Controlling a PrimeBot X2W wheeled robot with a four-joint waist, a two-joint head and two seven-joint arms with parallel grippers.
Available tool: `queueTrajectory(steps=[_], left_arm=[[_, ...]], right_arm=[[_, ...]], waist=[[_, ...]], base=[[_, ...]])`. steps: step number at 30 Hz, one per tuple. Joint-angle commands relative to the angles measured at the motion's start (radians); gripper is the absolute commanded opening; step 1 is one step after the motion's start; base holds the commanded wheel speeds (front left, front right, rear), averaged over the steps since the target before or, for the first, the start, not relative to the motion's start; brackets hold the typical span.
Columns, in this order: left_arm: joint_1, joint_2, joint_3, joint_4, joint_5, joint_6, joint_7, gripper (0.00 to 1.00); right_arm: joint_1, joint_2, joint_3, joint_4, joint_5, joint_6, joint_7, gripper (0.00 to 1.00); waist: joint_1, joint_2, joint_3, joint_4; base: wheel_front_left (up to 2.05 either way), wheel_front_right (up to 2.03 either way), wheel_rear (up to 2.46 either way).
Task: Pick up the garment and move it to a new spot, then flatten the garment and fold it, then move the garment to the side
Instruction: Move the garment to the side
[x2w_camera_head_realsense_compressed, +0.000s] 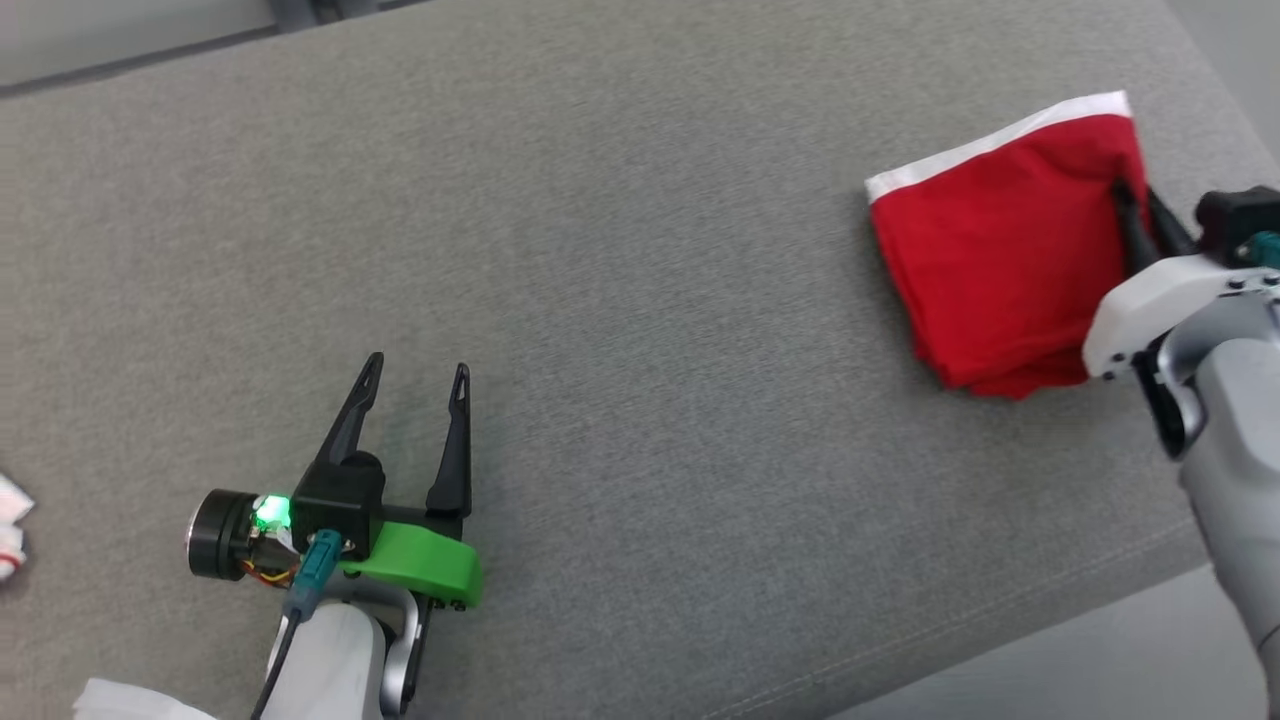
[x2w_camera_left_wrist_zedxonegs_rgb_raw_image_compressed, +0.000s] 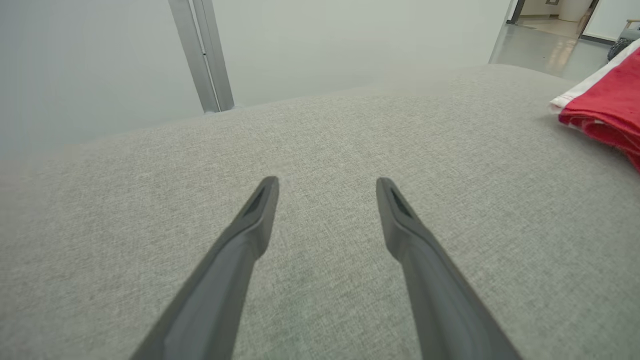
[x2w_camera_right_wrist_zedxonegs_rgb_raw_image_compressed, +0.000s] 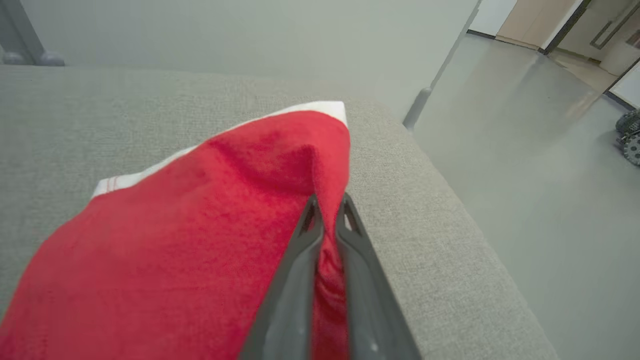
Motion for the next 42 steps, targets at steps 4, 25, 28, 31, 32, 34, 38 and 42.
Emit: queueTrajectory(steps=[4,25,28,31,32,34,38,42], left_arm=[[-0.032,0.005,0.006,-0.027,-0.001,0.015,0.0,1.0],[-0.026,0.004,0.039,-0.037,-0.023,0.034,0.0,1.0],[-0.014,0.004,0.04,-0.034,-0.032,0.043,0.0,1.0],[-0.001,0.004,0.045,-0.033,-0.043,0.052,0.0,1.0],[0.002,0.004,0.045,-0.032,-0.047,0.056,0.0,1.0],[0.01,0.004,0.044,-0.032,-0.058,0.06,0.0,1.0],[0.021,0.004,0.037,-0.029,-0.072,0.069,0.0,1.0],[0.038,0.004,0.04,-0.023,-0.089,0.078,0.0,1.0]], right_arm=[[-0.064,-0.084,-0.101,0.069,-0.081,-0.001,0.0,0.0],[-0.088,-0.053,-0.601,-0.096,-0.411,-0.001,0.0,1.0],[-0.062,0.004,-0.543,-0.188,-0.381,-0.001,0.0,1.0],[-0.013,0.052,-0.458,-0.28,-0.325,-0.001,0.0,1.0],[0.003,0.063,-0.435,-0.304,-0.309,-0.001,0.0,1.0],[0.041,0.082,-0.389,-0.352,-0.264,-0.001,0.0,1.0],[0.125,0.096,-0.304,-0.421,-0.189,-0.001,0.0,1.0],[0.212,0.119,-0.256,-0.465,-0.13,-0.001,0.0,1.0]], waist=[[0.0,0.0,0.113,0.167],[0.0,0.0,0.107,0.2],[0.0,0.0,0.087,0.203],[0.0,0.0,0.059,0.21],[0.0,0.0,0.051,0.213],[0.0,0.0,0.033,0.223],[0.0,0.0,-0.004,0.249],[0.0,0.0,-0.039,0.271]], base=[[0.0,0.0,0.0],[0.0,0.0,0.0],[0.0,0.0,0.0],[0.0,0.0,0.0],[0.0,0.0,0.0],[0.0,0.0,0.0],[0.0,0.0,0.0],[0.0,0.0,0.0]])
